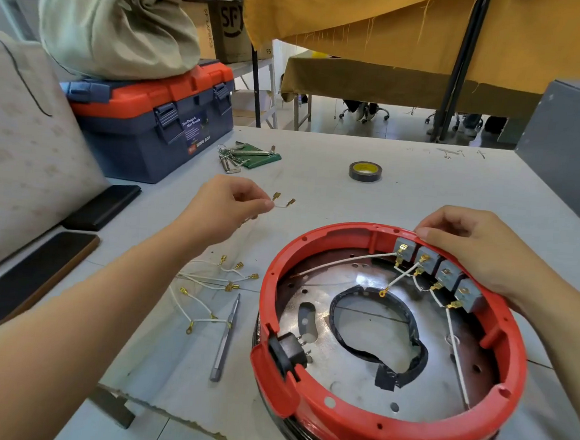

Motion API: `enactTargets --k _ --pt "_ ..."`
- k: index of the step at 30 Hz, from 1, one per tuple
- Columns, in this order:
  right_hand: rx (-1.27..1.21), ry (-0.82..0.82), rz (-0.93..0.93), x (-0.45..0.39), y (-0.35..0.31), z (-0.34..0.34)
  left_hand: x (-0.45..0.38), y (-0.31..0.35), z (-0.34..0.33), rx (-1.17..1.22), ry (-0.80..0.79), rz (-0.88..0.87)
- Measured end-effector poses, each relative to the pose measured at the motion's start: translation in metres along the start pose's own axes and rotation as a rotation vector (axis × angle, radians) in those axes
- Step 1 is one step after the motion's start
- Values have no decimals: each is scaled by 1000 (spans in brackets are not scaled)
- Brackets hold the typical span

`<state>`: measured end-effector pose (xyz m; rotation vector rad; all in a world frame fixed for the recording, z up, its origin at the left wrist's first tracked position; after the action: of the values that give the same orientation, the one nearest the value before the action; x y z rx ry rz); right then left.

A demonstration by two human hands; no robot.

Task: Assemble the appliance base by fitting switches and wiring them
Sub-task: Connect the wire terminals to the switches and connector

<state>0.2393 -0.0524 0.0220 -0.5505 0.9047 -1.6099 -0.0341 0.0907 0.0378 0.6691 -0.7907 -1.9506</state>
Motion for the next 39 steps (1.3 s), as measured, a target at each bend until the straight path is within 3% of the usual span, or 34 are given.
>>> enactTargets --k 10,22,30,39 --pt "-13 -2 6 -1 3 -1 21 71 -13 -61 -131 -246" --pt "-20 21 13 0 3 1 45 125 -61 -210 -286 -417" --pt "-26 29 23 -1 3 1 52 144 -107 -274 -410 -461" --pt "-60 10 28 -1 5 0 50 141 -131 -412 -387 -459"
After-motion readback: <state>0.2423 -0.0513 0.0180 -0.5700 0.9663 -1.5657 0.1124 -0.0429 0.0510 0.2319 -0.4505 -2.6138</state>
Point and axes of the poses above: each hand's wrist, its own x-axis away from the middle knuckle, its own z-axis out of the back of the hand, y = z × x, the point moved 6 cm from there along -x, towards the middle knuckle, and after that the axes turned 6 degrees about -y, right-handed, at the moved point
